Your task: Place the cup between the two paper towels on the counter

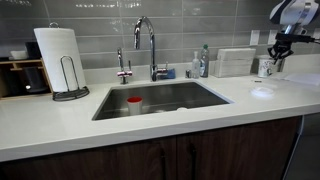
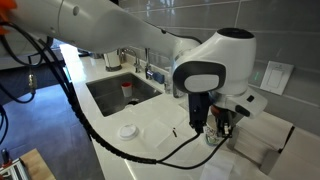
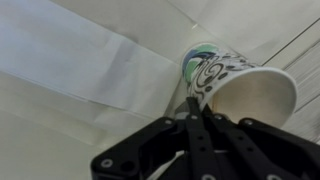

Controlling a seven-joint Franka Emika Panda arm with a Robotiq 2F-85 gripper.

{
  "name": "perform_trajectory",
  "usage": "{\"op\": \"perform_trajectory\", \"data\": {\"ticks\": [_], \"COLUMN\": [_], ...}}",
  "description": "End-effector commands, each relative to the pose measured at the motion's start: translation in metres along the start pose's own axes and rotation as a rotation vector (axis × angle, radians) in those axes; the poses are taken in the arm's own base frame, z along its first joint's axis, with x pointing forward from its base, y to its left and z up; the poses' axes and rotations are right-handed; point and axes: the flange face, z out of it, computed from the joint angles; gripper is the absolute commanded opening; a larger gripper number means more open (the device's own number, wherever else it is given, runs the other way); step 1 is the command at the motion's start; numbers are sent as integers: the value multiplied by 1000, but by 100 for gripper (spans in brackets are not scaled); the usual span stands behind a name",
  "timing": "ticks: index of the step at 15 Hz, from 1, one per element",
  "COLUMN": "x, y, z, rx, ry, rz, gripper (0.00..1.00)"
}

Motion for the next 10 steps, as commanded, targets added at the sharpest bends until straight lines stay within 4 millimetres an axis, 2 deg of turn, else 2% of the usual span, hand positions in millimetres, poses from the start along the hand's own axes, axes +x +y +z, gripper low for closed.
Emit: {"op": "perform_trajectory", "data": {"ticks": [1,10], "x": [5,-1], "y": [5,9], "z": [8,4], "rx": [-41,-91], "ry": [-10,-6], "rz": [22,-10], "gripper": [1,1]}}
